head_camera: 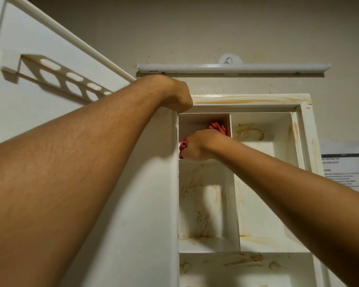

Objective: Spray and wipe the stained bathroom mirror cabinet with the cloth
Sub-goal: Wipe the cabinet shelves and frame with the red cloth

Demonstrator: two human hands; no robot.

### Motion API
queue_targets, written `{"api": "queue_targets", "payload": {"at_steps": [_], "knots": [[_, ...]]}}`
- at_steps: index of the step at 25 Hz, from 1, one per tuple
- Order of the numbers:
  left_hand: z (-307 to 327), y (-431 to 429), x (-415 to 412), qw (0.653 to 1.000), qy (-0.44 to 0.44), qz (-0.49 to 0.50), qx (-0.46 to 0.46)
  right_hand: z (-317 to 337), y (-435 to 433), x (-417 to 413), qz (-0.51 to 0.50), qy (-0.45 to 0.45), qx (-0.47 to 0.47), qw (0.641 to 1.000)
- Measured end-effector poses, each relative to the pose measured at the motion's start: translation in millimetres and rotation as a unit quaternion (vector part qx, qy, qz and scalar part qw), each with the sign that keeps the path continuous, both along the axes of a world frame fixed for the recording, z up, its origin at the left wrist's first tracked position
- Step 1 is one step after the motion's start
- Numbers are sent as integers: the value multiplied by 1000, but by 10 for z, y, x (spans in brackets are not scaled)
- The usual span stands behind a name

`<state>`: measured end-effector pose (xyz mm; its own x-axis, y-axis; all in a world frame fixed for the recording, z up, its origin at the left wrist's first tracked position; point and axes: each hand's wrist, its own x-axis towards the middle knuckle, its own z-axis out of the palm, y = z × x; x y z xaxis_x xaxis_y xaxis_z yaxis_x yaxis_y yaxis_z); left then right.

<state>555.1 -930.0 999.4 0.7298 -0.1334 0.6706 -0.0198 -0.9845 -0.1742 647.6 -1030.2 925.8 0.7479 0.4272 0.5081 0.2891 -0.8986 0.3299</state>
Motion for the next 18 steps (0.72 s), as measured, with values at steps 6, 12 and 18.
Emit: {"api": "queue_targets", "payload": {"at_steps": [6, 12, 18], "knots": [[-17, -32, 11, 1000, -1, -9, -28, -47, -195, 36, 145, 103, 92, 980], [-51, -52, -6, 999, 3, -21, -34, 2, -106, 18, -8, 19, -34, 999], [-43, -46, -38, 999, 3, -15, -40, -33, -160, 79, 128, 111, 102, 980]]}}
